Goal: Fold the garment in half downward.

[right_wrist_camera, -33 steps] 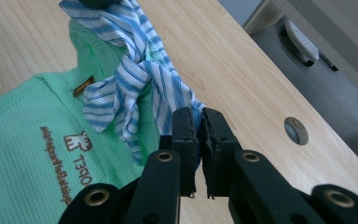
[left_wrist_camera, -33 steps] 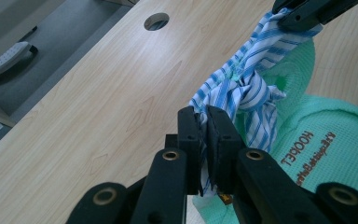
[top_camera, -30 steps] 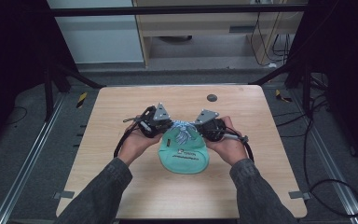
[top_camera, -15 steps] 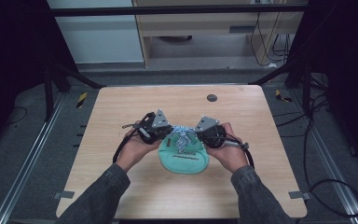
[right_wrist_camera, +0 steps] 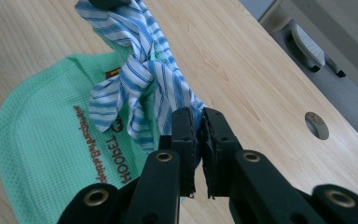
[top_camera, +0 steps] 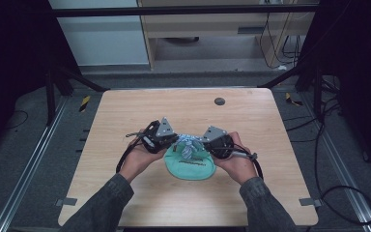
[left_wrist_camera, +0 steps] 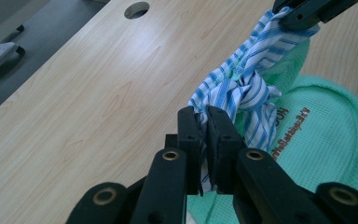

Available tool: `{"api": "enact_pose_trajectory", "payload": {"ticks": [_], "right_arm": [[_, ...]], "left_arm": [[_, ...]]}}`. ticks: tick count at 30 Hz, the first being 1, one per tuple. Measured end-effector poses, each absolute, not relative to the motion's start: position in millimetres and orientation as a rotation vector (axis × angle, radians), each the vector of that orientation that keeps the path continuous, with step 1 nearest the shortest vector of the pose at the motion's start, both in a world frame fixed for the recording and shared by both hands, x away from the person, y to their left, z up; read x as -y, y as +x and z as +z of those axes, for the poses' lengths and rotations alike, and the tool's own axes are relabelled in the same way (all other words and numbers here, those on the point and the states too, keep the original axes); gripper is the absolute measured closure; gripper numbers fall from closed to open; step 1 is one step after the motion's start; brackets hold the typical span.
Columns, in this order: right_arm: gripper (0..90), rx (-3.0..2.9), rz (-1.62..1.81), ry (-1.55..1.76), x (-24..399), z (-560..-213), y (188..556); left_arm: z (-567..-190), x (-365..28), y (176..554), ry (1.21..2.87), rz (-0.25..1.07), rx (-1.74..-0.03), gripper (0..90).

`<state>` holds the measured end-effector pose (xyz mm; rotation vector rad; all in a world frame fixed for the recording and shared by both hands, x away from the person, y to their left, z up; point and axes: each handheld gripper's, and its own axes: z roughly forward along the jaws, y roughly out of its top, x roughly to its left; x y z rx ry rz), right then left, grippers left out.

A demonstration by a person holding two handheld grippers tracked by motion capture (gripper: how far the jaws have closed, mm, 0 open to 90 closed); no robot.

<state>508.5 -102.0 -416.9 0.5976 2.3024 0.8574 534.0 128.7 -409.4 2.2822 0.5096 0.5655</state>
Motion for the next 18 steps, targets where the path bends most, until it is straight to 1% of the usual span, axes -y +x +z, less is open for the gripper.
{"api": "enact_pose_trajectory", "payload": {"ticks": [18], "right_arm": [[83.2,-2.315,0.857,0.572,104,-428,490]], "left_arm": [[-424,-131,513,2.284,0.545,-0.474,84.7]]}}
